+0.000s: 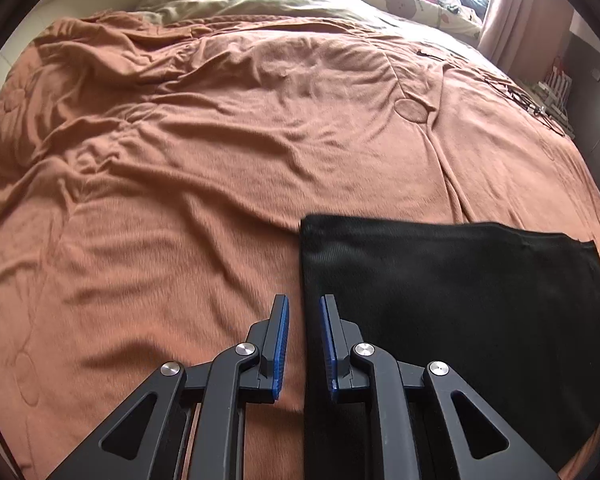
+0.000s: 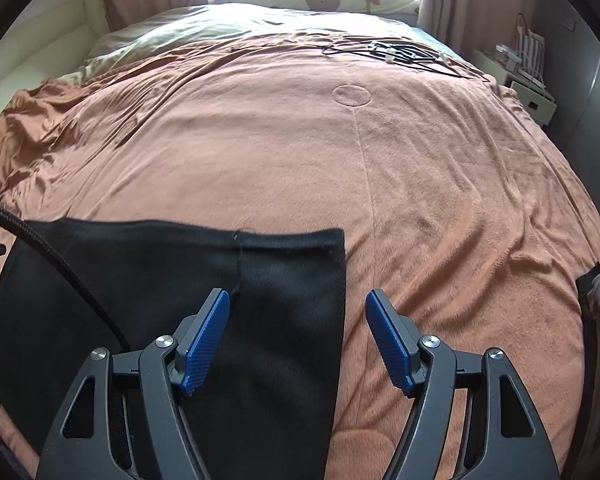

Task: Fold small clothes
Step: 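Move both tools to the folded top's side edge and grasp it with the left gripper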

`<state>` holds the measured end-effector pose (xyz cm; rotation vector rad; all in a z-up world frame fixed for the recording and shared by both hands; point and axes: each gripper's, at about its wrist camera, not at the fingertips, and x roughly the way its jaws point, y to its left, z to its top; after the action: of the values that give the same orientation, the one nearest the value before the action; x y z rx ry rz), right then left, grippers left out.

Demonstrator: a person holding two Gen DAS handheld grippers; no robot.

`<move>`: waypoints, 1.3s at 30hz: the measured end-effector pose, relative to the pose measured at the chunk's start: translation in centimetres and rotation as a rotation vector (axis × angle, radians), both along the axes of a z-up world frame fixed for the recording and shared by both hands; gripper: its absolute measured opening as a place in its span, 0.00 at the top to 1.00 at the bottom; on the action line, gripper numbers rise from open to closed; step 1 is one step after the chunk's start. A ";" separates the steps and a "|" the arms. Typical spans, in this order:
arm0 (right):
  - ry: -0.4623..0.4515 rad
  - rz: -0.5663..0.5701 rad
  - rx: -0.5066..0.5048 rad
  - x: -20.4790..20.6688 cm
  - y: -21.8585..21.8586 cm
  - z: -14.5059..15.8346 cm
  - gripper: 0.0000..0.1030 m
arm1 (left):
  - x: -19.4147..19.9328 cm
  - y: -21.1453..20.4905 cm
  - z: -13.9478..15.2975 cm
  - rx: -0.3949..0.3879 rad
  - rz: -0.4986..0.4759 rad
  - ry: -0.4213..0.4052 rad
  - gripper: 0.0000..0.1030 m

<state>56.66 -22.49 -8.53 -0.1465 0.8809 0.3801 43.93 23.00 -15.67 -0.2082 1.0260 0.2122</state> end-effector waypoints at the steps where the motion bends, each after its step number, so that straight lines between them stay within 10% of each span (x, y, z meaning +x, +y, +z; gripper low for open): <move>1: 0.004 0.009 -0.004 -0.3 -0.1 0.2 0.33 | -0.6 -0.2 0.0 -0.005 0.001 0.002 0.83; 39: 0.123 -0.046 -0.052 -15.9 -7.4 -3.0 0.42 | -18.6 -4.2 -2.4 -0.118 0.069 0.049 0.65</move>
<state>40.72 -29.93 -11.53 -0.1514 1.0144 0.3258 25.33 18.83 -18.08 -0.3472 1.0815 0.2210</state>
